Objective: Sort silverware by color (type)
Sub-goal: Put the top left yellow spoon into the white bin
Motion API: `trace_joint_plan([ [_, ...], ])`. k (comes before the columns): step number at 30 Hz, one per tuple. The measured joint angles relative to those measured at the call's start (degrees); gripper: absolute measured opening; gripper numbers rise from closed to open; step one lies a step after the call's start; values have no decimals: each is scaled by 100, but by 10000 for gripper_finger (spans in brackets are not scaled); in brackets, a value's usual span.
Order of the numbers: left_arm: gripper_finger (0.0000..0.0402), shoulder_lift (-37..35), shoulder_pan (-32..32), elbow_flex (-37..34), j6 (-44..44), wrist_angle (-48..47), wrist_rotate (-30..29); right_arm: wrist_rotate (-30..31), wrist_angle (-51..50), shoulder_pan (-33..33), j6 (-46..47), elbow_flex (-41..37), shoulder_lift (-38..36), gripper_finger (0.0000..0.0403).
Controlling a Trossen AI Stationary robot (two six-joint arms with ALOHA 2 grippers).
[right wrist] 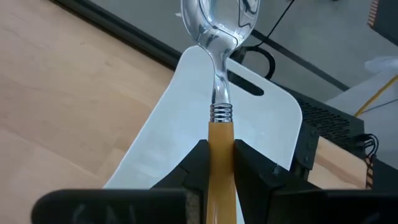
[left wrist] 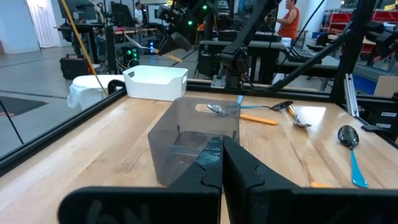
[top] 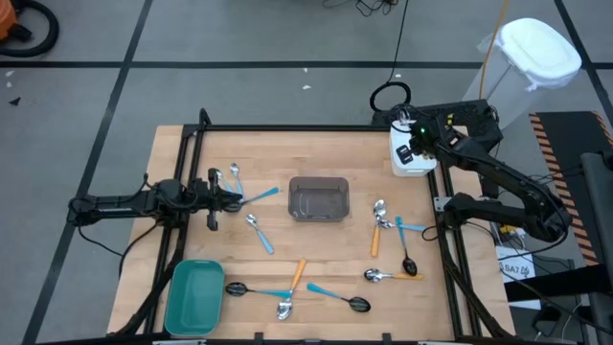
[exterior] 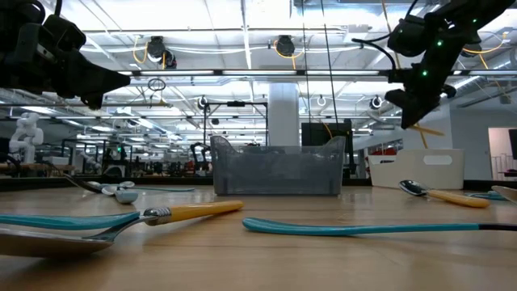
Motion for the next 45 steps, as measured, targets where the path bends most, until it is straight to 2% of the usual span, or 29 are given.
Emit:
trace_joint_plan([
  [17, 1, 0, 0, -1, 2, 0, 1, 231, 488, 96, 71, -627, 4, 48],
  [28, 1, 1, -1, 0, 2, 0, 1, 604, 839, 192, 133, -860, 7, 48],
  [37, 1, 0, 1, -1, 2, 0, 0, 630, 932, 192, 159, -929, 24, 48],
  [45, 1, -1, 1, 0, 2, 0, 1, 931, 906, 321, 329, -929, 446, 48],
])
